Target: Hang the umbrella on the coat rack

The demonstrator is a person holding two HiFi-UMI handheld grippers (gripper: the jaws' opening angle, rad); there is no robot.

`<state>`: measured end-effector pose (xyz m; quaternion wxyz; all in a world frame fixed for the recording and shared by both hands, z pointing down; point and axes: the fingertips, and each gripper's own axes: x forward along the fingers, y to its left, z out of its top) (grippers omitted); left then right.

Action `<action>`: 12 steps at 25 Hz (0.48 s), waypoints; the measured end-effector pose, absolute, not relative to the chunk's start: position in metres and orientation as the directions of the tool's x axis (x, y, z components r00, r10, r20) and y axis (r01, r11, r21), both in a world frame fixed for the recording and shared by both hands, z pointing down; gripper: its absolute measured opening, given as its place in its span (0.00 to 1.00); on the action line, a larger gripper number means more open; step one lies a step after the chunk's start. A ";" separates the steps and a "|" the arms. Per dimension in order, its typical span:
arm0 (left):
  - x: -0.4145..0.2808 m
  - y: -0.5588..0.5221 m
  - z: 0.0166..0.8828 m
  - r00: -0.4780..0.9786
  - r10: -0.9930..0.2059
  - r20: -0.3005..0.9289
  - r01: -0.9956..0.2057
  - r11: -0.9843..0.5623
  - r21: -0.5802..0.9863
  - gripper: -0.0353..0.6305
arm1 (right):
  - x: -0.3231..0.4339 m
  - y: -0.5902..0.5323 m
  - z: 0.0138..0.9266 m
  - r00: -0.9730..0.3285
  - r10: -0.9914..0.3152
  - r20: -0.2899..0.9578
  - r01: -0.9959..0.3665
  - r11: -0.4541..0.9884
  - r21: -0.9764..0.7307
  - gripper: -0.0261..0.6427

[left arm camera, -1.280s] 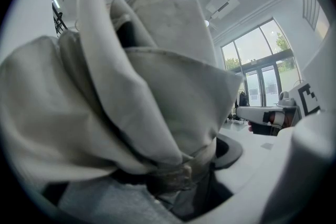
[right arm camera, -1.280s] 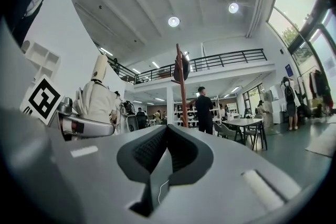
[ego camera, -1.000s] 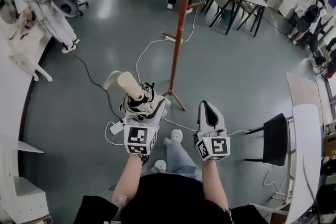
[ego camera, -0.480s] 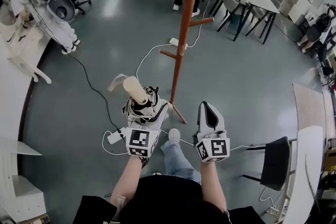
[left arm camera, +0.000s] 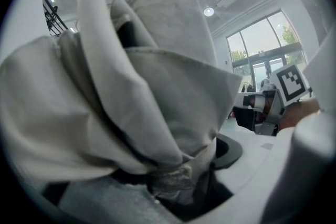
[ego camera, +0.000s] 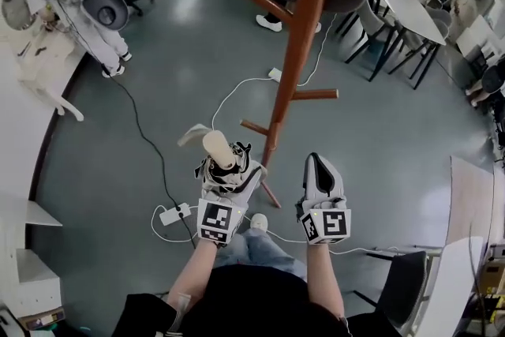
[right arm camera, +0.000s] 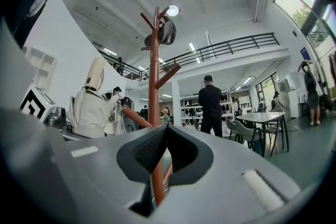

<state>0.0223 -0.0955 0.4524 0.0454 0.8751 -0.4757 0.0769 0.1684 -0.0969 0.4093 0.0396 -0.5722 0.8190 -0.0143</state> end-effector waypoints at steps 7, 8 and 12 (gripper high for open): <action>0.012 -0.120 0.464 0.546 -0.809 0.220 -0.832 -0.554 0.025 0.52 | 0.152 -0.136 0.411 -0.371 -0.929 -0.019 -0.925 0.371 -0.079 0.05; 0.011 -0.121 0.468 0.553 -0.801 0.228 -0.826 -0.564 0.021 0.52 | 0.150 -0.139 0.412 -0.371 -0.928 -0.016 -0.925 0.371 -0.078 0.05; 0.011 -0.124 0.482 0.585 -0.768 0.263 -0.800 -0.600 0.028 0.52 | 0.148 -0.151 0.413 -0.362 -0.932 -0.004 -0.930 0.361 -0.075 0.05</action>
